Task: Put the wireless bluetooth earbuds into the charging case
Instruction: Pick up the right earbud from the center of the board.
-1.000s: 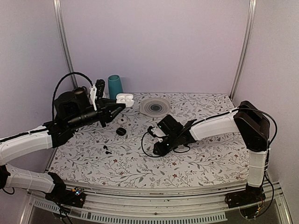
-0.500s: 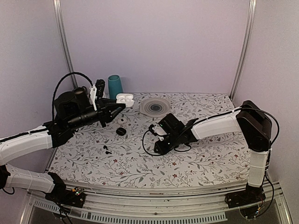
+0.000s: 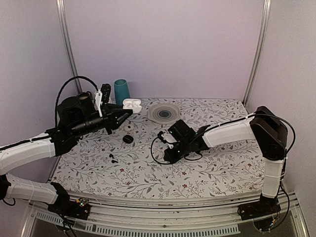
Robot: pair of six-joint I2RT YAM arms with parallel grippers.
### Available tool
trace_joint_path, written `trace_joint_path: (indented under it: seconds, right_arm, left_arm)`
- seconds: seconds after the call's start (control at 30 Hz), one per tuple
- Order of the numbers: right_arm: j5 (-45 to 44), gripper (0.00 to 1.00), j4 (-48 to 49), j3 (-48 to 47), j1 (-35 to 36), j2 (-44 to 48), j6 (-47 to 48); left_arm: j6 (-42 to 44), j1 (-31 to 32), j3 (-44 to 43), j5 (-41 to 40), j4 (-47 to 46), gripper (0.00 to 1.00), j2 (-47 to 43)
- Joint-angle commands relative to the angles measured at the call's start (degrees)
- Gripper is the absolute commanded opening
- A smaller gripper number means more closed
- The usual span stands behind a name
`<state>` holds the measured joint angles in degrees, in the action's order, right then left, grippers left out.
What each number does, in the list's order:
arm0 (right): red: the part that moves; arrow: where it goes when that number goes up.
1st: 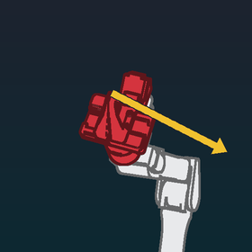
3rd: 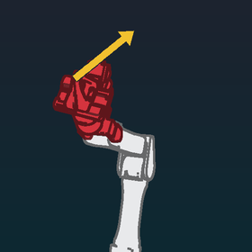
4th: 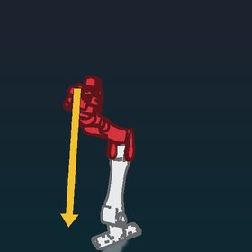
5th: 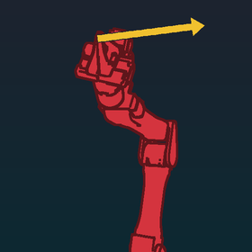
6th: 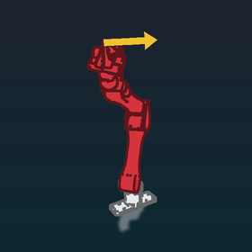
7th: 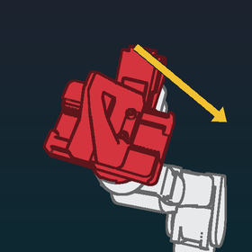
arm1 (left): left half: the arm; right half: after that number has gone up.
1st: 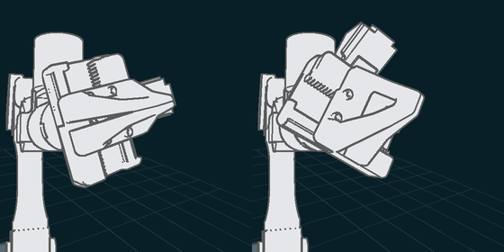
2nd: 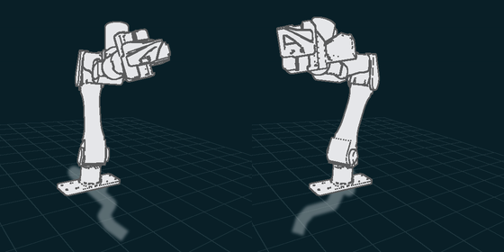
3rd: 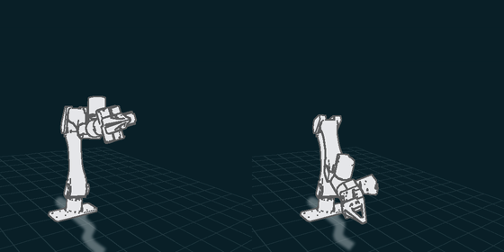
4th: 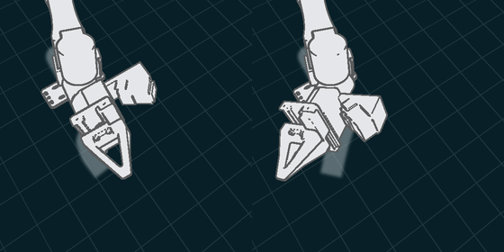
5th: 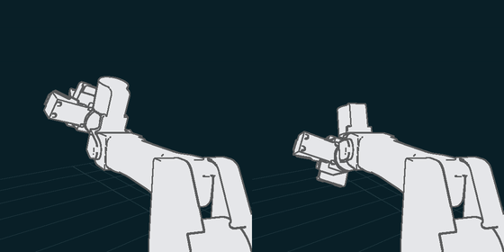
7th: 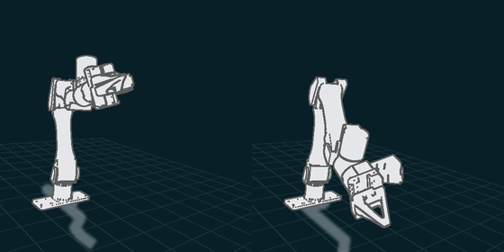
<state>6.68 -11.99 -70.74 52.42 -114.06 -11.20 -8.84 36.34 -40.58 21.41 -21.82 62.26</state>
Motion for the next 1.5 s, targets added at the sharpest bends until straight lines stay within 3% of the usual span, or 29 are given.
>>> trace_joint_path:
  seconds: [0.0, 0.33, 0.8, 1.07, 1.47]
  right_arm:
    - [1.38, 0.07, 1.09, 0.78, -0.23, 1.74, -0.55]
    - [-0.99, 0.03, 1.87, 3.00, -0.43, 6.81, -0.84]
    - [-5.73, 0.03, -0.27, 8.19, -0.57, 23.55, -0.69]
    - [-6.20, 0.03, -5.02, 5.62, -0.52, 34.90, 1.87]
    - [-3.95, 0.03, -7.35, -0.69, 4.20, 41.58, 7.92]
  left_arm:
    - [-0.05, -0.83, -1.85, 0.45, -0.54, 0.00, 0.05]
    - [1.33, -0.83, -1.86, 3.01, -1.42, 0.00, 1.58]
    - [8.11, -2.36, -5.76, 20.86, -4.78, 0.00, 9.42]
    - [10.74, -2.70, -10.95, 32.18, -2.34, 0.00, 15.49]
    - [10.55, -2.37, -13.99, 36.77, 1.20, 0.00, 19.25]
